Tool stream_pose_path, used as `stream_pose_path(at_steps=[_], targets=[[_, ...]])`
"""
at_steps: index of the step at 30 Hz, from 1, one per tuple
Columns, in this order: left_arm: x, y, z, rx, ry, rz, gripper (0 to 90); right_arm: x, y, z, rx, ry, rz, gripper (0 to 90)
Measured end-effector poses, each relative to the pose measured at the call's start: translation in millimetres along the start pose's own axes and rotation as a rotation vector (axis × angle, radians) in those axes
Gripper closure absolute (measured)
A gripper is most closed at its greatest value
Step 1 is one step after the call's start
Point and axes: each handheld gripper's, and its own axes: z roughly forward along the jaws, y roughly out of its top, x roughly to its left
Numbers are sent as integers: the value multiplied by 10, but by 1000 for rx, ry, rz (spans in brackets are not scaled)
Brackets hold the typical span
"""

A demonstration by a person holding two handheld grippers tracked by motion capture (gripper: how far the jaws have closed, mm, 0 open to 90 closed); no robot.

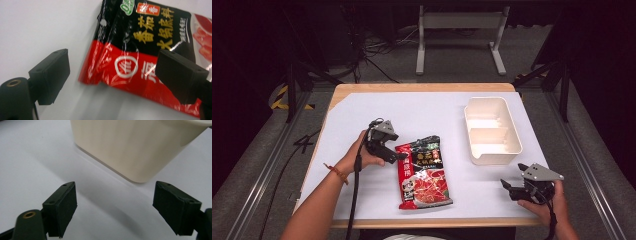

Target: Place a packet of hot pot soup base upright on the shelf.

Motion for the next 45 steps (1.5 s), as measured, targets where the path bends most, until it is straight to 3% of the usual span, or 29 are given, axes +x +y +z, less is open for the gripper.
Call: stream_pose_path(at_steps=[4,5,7,8,11,12,16,19,20,24,27,31,34,36,40,42,45], targets=[[30,74,176,57,10,27,143,2,-8,9,5,6,0,186],[24,85,283,102,1,38,144,-1,-12,18,8,10,2,186],[18,89,315,107,-3,28,140,-3,-13,22,9,14,2,186],[16,91,326,97,-27,30,151,-3,-14,26,11,18,1,185],[15,87,336,109,-50,19,220,-4,-21,42,19,35,5,185],[22,80,343,114,-73,8,302,-4,-27,61,30,44,5,185],[58,74,342,128,-145,-29,382,6,-29,87,43,51,-2,185],[61,86,334,139,-161,-28,492,19,-24,90,47,58,-10,185],[61,93,311,150,-133,-24,532,21,-21,82,45,58,-16,185],[67,90,279,135,-130,-8,758,11,-21,75,41,60,-9,185],[34,103,257,133,-101,13,822,9,-24,70,42,61,-11,185],[-32,125,217,111,-59,47,857,9,-23,70,43,63,-11,185],[-87,146,131,50,-28,51,869,6,-22,64,39,61,-9,186],[-105,162,98,35,-21,64,872,3,-22,59,36,59,-9,186],[-212,236,-85,-53,38,92,873,-2,-22,56,35,60,-8,186],[-271,284,-253,-129,76,107,874,-1,-21,57,35,61,-10,185],[-310,311,-359,-172,113,118,876,1,-18,57,35,60,-10,185]])
